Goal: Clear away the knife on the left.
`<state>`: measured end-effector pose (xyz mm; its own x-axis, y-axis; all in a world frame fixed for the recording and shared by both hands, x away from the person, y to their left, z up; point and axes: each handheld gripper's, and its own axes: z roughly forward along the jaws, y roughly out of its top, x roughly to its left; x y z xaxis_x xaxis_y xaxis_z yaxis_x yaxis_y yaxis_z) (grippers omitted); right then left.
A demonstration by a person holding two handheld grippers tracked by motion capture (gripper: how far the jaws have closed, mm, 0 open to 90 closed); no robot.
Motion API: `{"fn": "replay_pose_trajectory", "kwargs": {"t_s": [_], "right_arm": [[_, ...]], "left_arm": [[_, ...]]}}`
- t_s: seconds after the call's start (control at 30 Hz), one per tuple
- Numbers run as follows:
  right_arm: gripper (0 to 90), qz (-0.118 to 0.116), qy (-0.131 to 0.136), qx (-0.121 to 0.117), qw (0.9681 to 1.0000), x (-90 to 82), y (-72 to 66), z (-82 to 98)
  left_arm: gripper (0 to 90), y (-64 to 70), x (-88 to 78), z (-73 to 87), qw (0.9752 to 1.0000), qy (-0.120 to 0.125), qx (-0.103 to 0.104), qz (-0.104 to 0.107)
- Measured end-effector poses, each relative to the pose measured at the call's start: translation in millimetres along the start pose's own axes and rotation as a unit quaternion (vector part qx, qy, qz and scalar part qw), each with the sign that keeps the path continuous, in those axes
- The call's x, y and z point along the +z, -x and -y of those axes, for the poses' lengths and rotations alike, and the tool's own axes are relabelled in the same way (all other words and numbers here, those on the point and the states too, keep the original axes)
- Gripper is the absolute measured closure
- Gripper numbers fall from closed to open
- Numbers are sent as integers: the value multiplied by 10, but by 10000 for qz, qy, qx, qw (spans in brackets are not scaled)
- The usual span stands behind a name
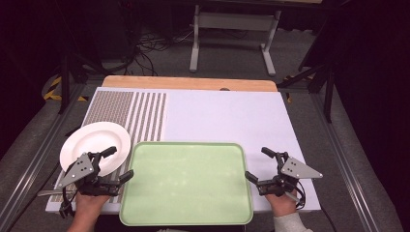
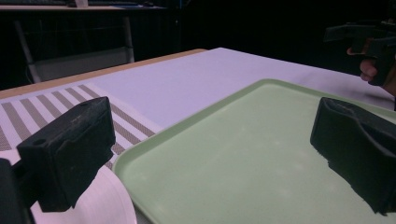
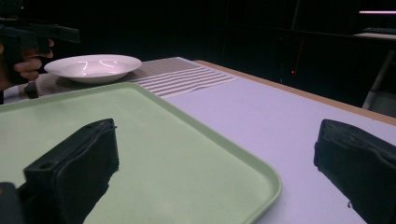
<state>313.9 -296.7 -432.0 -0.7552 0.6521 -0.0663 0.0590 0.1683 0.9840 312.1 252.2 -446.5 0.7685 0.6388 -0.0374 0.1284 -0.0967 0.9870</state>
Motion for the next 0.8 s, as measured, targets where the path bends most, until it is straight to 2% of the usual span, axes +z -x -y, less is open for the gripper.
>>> {"fn": "replay_pose_trajectory", "kwargs": {"t_s": [0.3, 0.5, 0.6, 0.8], "right_arm": [[5, -26, -9, 39, 10000, 10, 3, 8], [5, -6, 4, 58, 10000, 0, 3, 5], [6, -13, 27, 106, 9999, -2, 10, 7], [9, -27, 17, 111, 9999, -4, 18, 10]], "left_arm": [[37, -1, -45, -77, 9999, -108, 68, 49], [52, -12, -60, -162, 9995, -254, 74, 163], [61, -2, -46, -231, 9987, -380, 223, 243], [72, 18, -48, -370, 9949, -720, 516, 478]]}}
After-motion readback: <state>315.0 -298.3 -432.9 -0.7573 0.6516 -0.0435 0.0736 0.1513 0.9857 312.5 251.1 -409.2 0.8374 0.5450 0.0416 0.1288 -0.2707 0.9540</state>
